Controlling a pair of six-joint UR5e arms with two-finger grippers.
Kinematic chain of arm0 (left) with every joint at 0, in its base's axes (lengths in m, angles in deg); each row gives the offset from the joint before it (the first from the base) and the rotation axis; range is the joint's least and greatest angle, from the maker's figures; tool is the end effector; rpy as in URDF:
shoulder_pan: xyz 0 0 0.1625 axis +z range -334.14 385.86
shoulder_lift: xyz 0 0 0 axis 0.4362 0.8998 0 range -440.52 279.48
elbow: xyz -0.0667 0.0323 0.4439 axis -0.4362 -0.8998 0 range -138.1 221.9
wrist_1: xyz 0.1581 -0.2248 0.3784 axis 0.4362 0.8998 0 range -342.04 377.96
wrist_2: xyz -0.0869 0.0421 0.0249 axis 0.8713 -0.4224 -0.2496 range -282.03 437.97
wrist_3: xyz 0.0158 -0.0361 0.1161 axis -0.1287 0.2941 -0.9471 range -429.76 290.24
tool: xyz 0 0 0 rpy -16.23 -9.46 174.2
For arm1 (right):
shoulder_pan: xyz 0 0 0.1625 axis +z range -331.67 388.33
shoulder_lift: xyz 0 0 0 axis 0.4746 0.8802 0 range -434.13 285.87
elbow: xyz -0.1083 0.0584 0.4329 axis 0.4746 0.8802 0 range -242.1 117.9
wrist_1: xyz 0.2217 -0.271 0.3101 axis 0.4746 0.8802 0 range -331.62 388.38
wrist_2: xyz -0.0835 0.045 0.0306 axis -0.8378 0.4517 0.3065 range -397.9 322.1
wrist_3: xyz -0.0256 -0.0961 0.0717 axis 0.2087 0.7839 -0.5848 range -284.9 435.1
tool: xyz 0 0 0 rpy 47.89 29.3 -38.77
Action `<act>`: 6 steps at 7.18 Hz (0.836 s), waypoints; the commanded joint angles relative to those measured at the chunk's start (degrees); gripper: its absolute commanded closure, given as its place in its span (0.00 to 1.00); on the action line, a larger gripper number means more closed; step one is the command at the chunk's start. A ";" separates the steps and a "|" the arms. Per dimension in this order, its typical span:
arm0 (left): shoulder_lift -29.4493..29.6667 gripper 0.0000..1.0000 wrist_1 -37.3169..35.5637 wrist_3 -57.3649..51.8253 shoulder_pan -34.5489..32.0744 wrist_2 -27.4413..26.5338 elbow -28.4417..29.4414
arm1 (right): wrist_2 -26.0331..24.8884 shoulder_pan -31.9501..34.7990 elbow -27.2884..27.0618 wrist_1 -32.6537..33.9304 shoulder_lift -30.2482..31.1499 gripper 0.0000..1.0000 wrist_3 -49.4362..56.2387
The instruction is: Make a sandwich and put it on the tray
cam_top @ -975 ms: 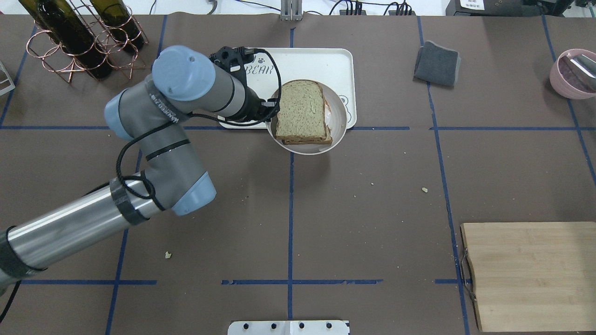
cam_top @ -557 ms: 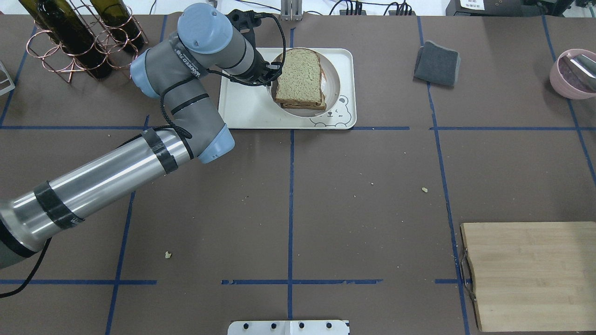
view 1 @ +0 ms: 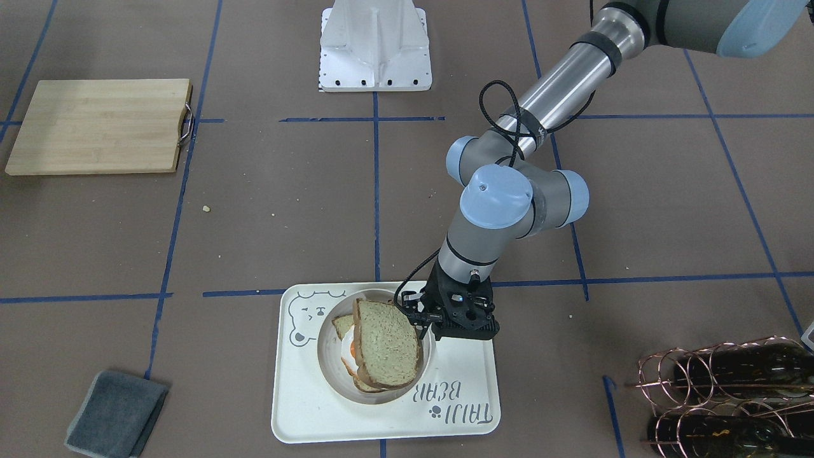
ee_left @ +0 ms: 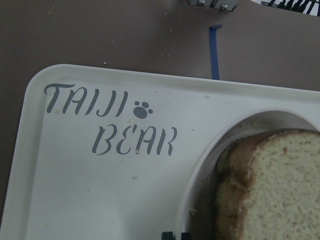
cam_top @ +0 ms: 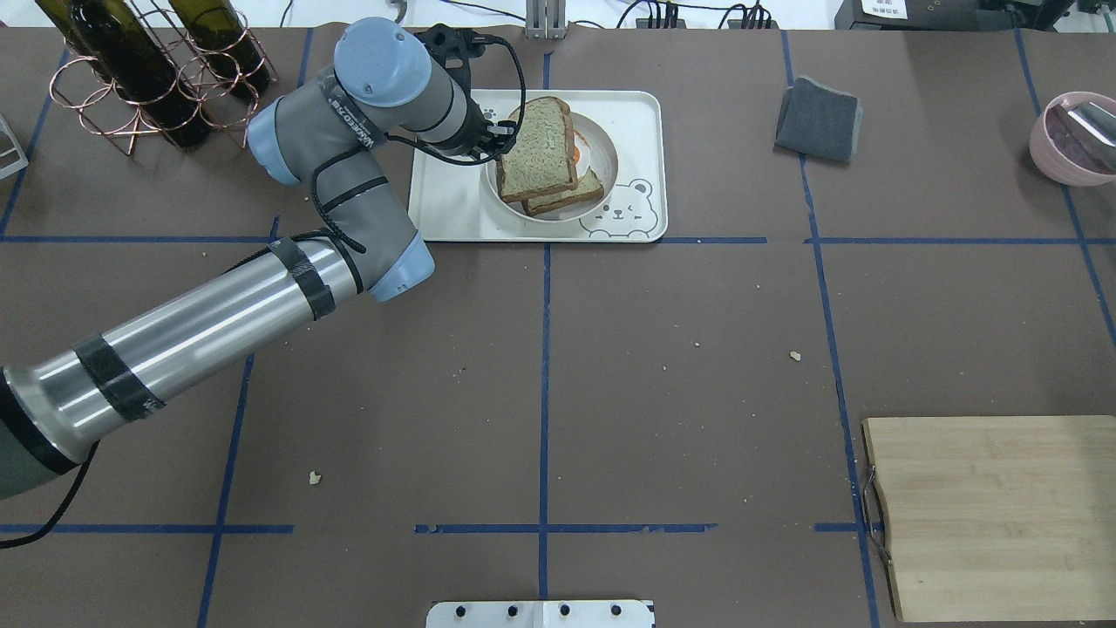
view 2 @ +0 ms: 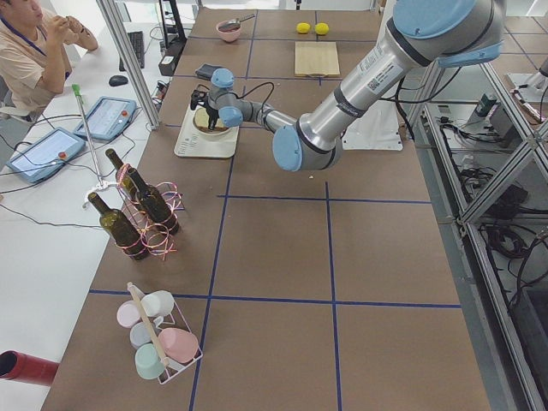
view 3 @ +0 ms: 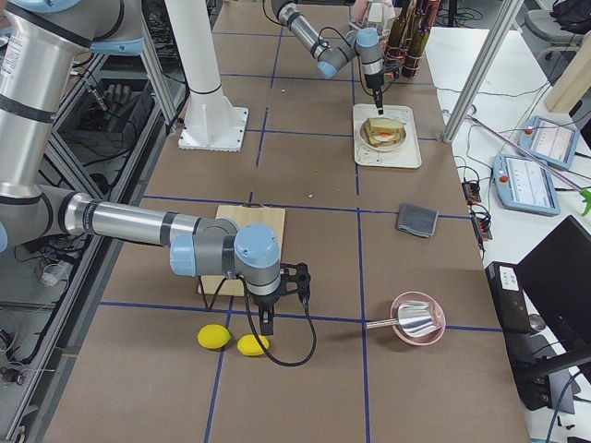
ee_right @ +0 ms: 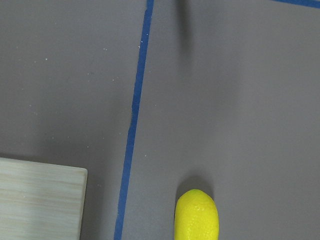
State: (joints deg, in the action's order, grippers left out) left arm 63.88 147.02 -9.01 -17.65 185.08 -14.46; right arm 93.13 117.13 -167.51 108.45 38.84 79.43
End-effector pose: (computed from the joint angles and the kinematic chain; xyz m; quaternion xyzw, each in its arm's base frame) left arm 0.6122 -0.7153 0.2383 0.1887 0.4734 -0.0328 0.8598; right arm 0.0450 -0.3732 0.7242 0.0290 -0.3498 -0.0525 0.9349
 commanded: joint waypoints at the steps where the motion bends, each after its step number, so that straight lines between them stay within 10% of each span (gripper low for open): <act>1: -1.92 0.00 -1.17 -3.18 -0.95 0.03 -4.52 | 0.10 0.23 0.03 0.00 0.23 0.00 -0.02; 6: -32.63 0.00 -29.68 -21.12 -6.90 6.00 -56.93 | 0.01 0.32 -0.23 -0.09 0.06 0.00 0.07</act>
State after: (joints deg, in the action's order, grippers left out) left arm 39.41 124.69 -22.64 -21.65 189.80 -58.86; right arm 93.17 117.45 -167.59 108.43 39.03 79.47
